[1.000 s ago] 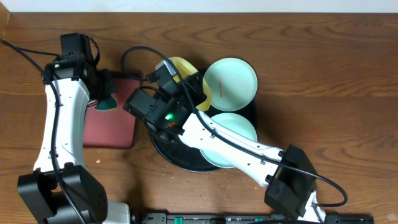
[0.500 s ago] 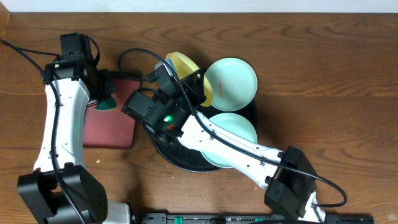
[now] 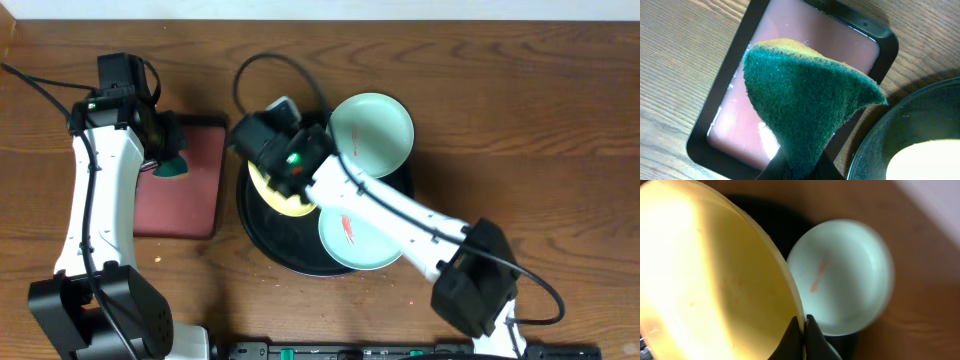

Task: Clean dirty plates on tray and stack at the side
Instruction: 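Lift the yellow plate with the right gripper and carry it right, then lower the yellow plate onto the table at right and release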

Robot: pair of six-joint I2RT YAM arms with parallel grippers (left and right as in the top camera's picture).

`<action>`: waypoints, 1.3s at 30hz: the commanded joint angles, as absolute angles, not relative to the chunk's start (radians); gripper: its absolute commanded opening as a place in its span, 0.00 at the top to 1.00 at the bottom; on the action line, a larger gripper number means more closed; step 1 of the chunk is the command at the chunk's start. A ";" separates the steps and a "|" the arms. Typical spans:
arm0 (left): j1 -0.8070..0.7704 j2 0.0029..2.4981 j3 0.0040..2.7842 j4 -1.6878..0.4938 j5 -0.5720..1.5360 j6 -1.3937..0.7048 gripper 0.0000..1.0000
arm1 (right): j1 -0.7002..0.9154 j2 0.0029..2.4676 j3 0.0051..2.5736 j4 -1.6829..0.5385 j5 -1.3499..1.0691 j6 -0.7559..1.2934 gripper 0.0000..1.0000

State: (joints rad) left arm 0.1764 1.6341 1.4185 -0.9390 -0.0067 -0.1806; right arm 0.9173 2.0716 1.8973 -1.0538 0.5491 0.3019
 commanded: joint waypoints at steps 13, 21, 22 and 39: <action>0.180 1.644 1.413 -0.942 -0.015 -0.186 0.93 | 0.345 1.839 1.922 -1.120 -0.129 0.313 0.99; 0.180 1.644 1.413 -0.942 -0.015 -0.185 0.93 | 0.008 1.815 1.920 -1.309 0.007 0.313 0.99; 0.180 1.644 1.413 -0.942 -0.015 -0.185 0.93 | -0.019 1.816 1.918 -1.323 0.008 0.313 0.99; 0.180 1.644 1.412 -0.942 -0.015 -0.185 0.93 | -0.134 1.817 1.485 -1.131 0.078 0.271 0.99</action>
